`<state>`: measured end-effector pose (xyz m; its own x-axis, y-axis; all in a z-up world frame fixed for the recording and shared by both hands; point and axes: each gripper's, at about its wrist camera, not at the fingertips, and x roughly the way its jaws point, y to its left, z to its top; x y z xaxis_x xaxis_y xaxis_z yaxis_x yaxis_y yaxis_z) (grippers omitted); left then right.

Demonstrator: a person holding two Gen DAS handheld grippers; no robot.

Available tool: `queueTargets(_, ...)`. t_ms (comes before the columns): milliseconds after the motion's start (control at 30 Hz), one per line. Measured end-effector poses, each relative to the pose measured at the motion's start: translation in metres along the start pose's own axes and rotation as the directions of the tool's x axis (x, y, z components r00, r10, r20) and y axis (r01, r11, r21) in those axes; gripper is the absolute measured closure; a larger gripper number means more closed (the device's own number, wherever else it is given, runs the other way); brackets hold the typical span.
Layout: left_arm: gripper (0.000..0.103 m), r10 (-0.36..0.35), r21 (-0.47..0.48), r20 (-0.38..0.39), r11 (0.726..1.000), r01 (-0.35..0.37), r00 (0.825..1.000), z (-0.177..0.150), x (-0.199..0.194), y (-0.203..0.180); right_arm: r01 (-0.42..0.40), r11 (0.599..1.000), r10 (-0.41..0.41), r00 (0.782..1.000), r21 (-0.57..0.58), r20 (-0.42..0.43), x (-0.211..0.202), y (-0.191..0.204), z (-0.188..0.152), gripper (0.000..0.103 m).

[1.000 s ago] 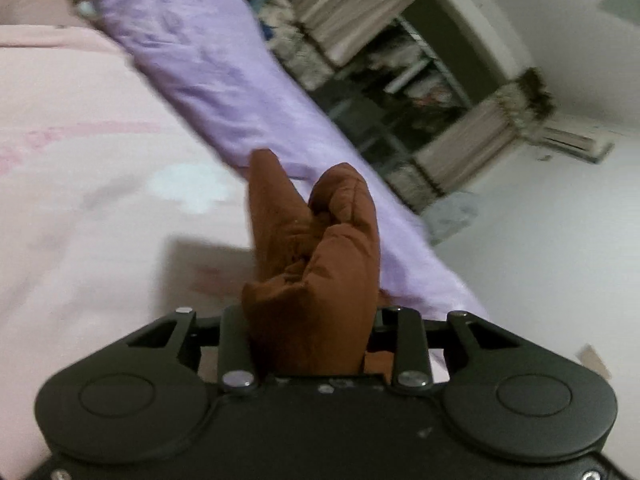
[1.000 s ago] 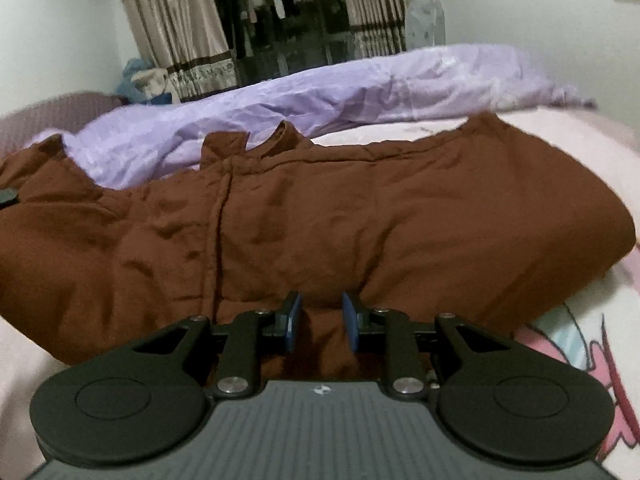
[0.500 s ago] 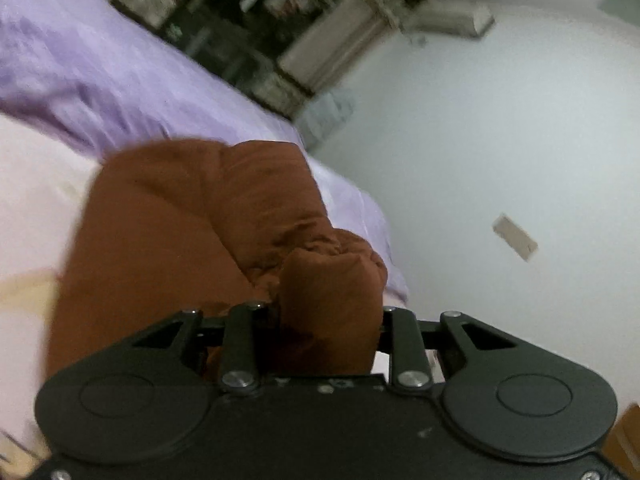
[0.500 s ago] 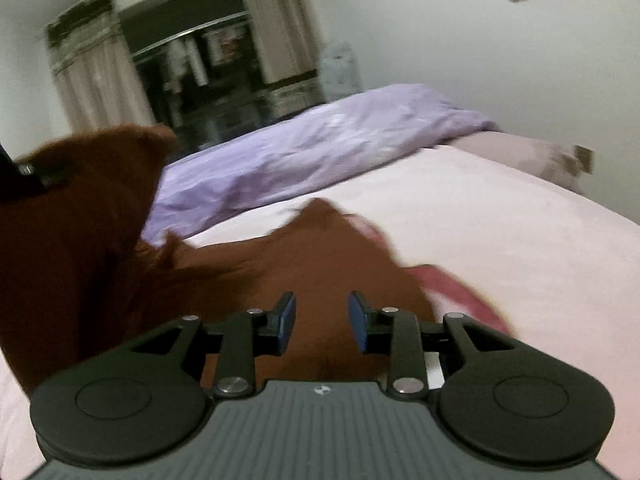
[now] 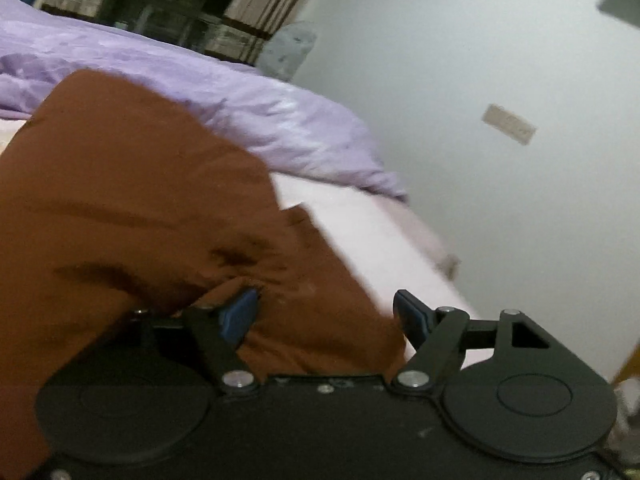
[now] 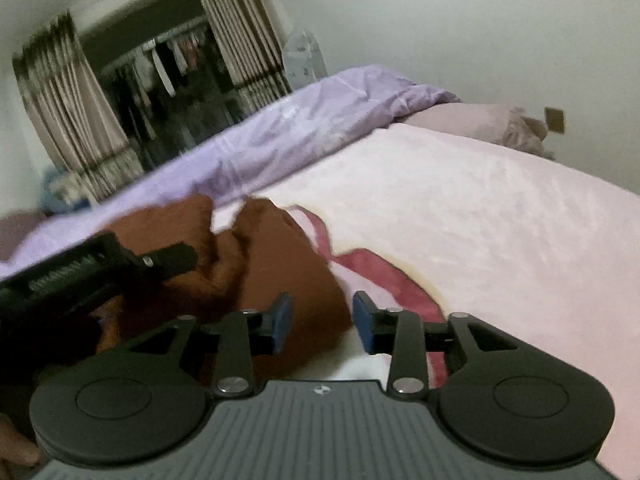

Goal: Fold large clothes

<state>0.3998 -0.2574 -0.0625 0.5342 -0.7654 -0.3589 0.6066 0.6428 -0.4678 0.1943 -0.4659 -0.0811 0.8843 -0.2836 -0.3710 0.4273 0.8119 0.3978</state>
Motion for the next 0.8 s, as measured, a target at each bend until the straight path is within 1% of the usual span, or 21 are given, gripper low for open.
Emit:
queueTargets(67,0.027,-0.034,-0.026,0.010,0.999,0.034,0.999,0.013,-0.020,0.001,-0.083,0.995,0.082,0.997,0.052,0.016,-0.009,-0.004,0.003,0.043)
queueTargets(100,0.027,-0.034,-0.025,0.032,0.999,0.035,0.999,0.016,-0.037,0.002,-0.123,0.990,0.123,0.992,0.073,0.016,-0.013,-0.005,0.004,0.039)
queueTargets(167,0.027,0.003,0.000,0.082,1.000,-0.003,0.997,0.011,-0.067,0.005,-0.208,0.973,0.210,0.978,0.098,-0.003,-0.018,-0.004,0.005,0.034)
queueTargets(200,0.027,0.038,0.013,0.101,0.999,-0.039,0.994,0.008,-0.083,0.011,-0.246,0.963,0.249,0.968,0.107,-0.016,-0.020,-0.003,0.004,0.033)
queueTargets(233,0.027,0.087,0.025,0.115,0.996,-0.090,0.990,0.003,-0.099,0.020,-0.281,0.952,0.286,0.958,0.119,-0.029,-0.020,-0.001,0.003,0.032)
queueTargets(300,0.027,0.185,0.041,0.133,0.981,-0.192,0.974,-0.013,-0.119,0.036,-0.335,0.929,0.346,0.937,0.154,-0.050,-0.017,0.006,0.000,0.028)
queueTargets(333,0.027,0.245,0.044,0.137,0.966,-0.253,0.960,-0.021,-0.129,0.045,-0.357,0.918,0.372,0.926,0.172,-0.061,-0.013,0.009,-0.001,0.028)
queueTargets(367,0.027,0.309,0.044,0.134,0.947,-0.317,0.942,-0.032,-0.137,0.055,-0.371,0.910,0.389,0.918,0.183,-0.074,-0.010,0.014,-0.004,0.028)
queueTargets(433,0.027,0.372,0.034,0.103,0.926,-0.377,0.923,-0.048,-0.144,0.073,-0.388,0.900,0.412,0.906,0.197,-0.095,-0.002,0.023,-0.006,0.028)
queueTargets(467,0.027,0.385,0.021,0.081,0.922,-0.387,0.920,-0.054,-0.143,0.080,-0.388,0.899,0.413,0.906,0.203,-0.098,0.002,0.027,-0.008,0.027)
queueTargets(533,0.027,0.370,-0.003,0.032,0.929,-0.370,0.929,-0.063,-0.138,0.095,-0.368,0.904,0.397,0.912,0.216,-0.106,0.012,0.034,-0.006,0.027)
queueTargets(600,0.027,0.361,0.014,0.009,0.932,-0.361,0.932,-0.061,-0.124,0.096,-0.324,0.910,0.365,0.922,0.258,-0.132,0.024,0.037,-0.003,0.025)
queueTargets(700,0.027,0.366,0.048,-0.009,0.930,-0.365,0.931,-0.060,-0.108,0.100,-0.307,0.895,0.368,0.919,0.323,-0.145,0.043,0.038,-0.001,0.021)
queueTargets(733,0.028,0.374,0.048,-0.017,0.927,-0.372,0.927,-0.058,-0.098,0.100,-0.304,0.892,0.370,0.916,0.335,-0.154,0.049,0.039,-0.001,0.021)
queueTargets(800,0.029,0.390,0.043,-0.030,0.921,-0.388,0.920,-0.054,-0.084,0.105,-0.293,0.895,0.360,0.920,0.337,-0.157,0.056,0.041,-0.002,0.020)
